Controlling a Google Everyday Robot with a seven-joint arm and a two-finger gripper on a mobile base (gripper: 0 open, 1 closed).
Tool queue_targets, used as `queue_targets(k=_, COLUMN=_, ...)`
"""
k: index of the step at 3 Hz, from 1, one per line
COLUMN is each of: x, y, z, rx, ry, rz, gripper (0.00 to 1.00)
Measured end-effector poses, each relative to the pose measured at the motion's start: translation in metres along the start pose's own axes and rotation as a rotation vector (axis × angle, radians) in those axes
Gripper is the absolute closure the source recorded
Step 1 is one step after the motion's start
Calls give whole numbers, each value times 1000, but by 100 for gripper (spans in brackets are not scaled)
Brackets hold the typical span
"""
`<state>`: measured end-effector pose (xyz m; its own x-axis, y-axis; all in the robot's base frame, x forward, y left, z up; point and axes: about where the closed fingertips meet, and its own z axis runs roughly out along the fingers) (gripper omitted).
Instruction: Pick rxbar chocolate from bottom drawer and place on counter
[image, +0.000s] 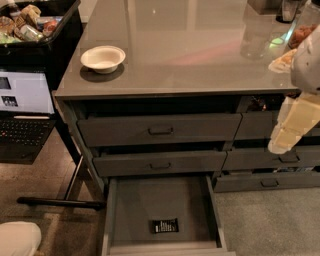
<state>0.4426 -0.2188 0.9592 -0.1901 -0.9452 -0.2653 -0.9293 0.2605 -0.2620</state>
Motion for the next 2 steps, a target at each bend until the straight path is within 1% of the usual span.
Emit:
queue_targets(k=1, x=28, y=23, z=60, rx=-40, ry=-134, rz=12, gripper=0)
queue_targets(k=2, x=59, y=58, z=145, rx=-92, ry=-283, rz=59, gripper=0)
